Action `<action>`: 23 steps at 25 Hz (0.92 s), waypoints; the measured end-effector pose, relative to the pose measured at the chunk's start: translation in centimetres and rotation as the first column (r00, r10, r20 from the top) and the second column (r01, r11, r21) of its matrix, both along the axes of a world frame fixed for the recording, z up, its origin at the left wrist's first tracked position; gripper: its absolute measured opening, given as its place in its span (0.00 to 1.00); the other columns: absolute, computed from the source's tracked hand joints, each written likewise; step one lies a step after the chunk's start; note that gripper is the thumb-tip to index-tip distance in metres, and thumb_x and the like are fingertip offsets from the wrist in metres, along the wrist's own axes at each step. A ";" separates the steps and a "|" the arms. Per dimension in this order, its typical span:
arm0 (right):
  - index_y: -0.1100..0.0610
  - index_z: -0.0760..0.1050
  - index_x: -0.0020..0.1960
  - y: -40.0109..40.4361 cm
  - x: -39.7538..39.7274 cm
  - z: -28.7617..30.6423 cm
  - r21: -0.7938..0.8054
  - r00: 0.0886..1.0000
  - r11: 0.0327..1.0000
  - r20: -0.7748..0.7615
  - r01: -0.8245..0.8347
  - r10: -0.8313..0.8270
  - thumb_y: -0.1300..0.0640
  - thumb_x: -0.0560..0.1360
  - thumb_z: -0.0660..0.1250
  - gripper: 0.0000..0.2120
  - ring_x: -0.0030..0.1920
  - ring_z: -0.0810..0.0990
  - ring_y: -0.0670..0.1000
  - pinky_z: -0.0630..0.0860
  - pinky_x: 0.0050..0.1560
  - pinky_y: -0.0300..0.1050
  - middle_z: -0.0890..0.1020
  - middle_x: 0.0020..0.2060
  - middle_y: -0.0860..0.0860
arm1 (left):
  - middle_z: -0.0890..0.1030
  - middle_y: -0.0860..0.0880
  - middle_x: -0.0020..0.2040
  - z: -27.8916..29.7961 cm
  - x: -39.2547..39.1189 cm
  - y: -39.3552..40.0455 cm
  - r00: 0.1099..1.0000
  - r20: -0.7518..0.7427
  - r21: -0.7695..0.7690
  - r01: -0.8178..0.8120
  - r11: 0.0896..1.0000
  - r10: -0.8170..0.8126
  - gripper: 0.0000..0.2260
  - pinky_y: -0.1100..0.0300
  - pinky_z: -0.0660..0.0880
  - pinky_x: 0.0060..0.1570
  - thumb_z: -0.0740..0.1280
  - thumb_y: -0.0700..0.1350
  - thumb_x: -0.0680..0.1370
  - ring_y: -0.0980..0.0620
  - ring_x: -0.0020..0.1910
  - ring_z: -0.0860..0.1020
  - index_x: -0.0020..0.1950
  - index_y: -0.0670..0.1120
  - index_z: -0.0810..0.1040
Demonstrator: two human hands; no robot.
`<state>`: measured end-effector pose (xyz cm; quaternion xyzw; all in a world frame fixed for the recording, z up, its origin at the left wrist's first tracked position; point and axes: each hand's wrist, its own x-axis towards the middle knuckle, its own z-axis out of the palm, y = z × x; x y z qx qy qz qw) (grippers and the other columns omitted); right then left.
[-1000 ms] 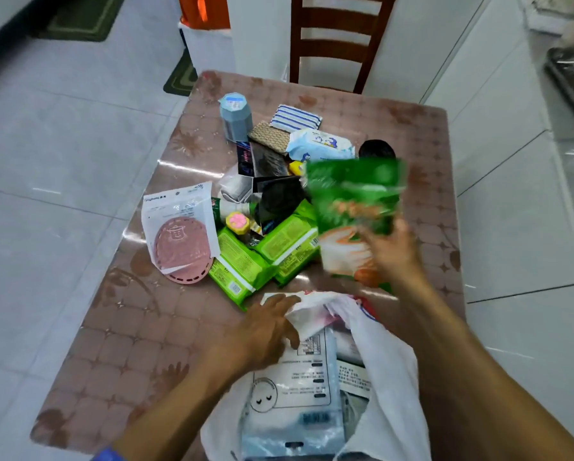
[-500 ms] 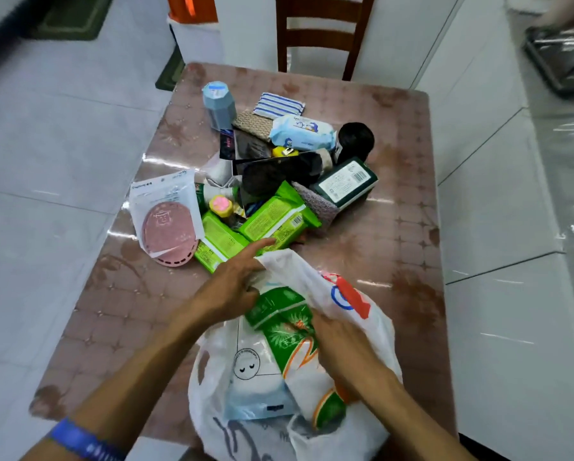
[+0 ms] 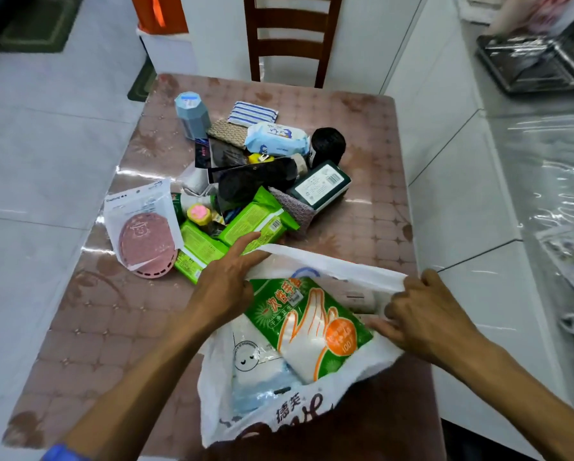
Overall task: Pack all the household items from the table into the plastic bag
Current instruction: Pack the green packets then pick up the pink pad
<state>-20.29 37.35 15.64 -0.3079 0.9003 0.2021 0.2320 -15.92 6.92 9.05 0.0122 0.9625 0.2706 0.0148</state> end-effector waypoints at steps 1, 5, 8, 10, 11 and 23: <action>0.54 0.83 0.40 0.7 -0.4 1.6 0.061 1.000 0.998 0.002 0.009 -0.009 0.40 0.71 0.65 0.18 0.43 0.79 0.54 0.67 0.49 0.52 0.84 0.37 0.53 | 0.67 0.51 0.75 0.2 -0.1 0.2 1.000 -0.010 -0.011 0.014 1.000 -0.014 0.29 0.53 0.77 0.33 0.66 0.32 0.64 0.39 0.44 0.82 0.63 0.51 0.78; 0.50 0.79 0.51 0.6 0.6 1.4 -0.111 0.970 0.994 -0.241 0.017 -0.043 0.53 0.65 0.71 0.14 0.51 0.77 0.57 0.65 0.54 0.56 0.84 0.48 0.51 | 0.63 0.52 0.77 0.5 0.0 2.1 0.989 0.017 -0.035 0.150 0.988 -0.150 0.35 0.54 0.76 0.33 0.64 0.31 0.65 0.40 0.49 0.81 0.70 0.53 0.72; 0.47 0.75 0.62 -3.1 1.5 -2.7 -0.401 0.974 0.902 -0.213 -0.160 0.078 0.51 0.62 0.75 0.28 0.62 0.75 0.61 0.70 0.59 0.63 0.77 0.65 0.53 | 0.65 0.51 0.76 -0.3 0.4 2.1 0.986 0.024 -0.032 0.169 0.985 -0.168 0.35 0.53 0.78 0.34 0.64 0.32 0.64 0.39 0.50 0.81 0.70 0.52 0.71; 0.44 0.67 0.71 -2.6 1.0 -5.4 -0.175 0.990 0.975 -0.039 -0.138 0.133 0.51 0.66 0.73 0.35 0.72 0.65 0.62 0.64 0.65 0.70 0.66 0.75 0.50 | 0.65 0.51 0.76 -0.6 0.6 0.8 0.994 0.034 -0.062 0.103 0.993 -0.101 0.33 0.56 0.74 0.33 0.63 0.35 0.64 0.39 0.47 0.81 0.69 0.52 0.73; 0.44 0.63 0.74 -1.1 0.7 -6.4 -0.030 0.998 0.998 0.005 -0.063 0.063 0.51 0.68 0.71 0.36 0.75 0.59 0.64 0.57 0.68 0.74 0.61 0.77 0.51 | 0.64 0.51 0.77 -0.9 0.7 -0.1 0.998 0.062 -0.082 0.028 0.996 -0.023 0.33 0.57 0.71 0.33 0.63 0.37 0.65 0.39 0.47 0.81 0.70 0.52 0.72; 0.51 0.71 0.70 -17.2 -9.5 -4.7 -0.703 0.997 0.711 0.037 -0.020 0.065 0.60 0.72 0.66 0.26 0.64 0.75 0.56 0.72 0.61 0.52 0.76 0.67 0.51 | 0.70 0.53 0.73 -2.5 1.6 -3.3 0.992 0.100 0.042 -0.087 0.995 0.082 0.33 0.49 0.78 0.45 0.61 0.41 0.64 0.45 0.56 0.77 0.69 0.57 0.72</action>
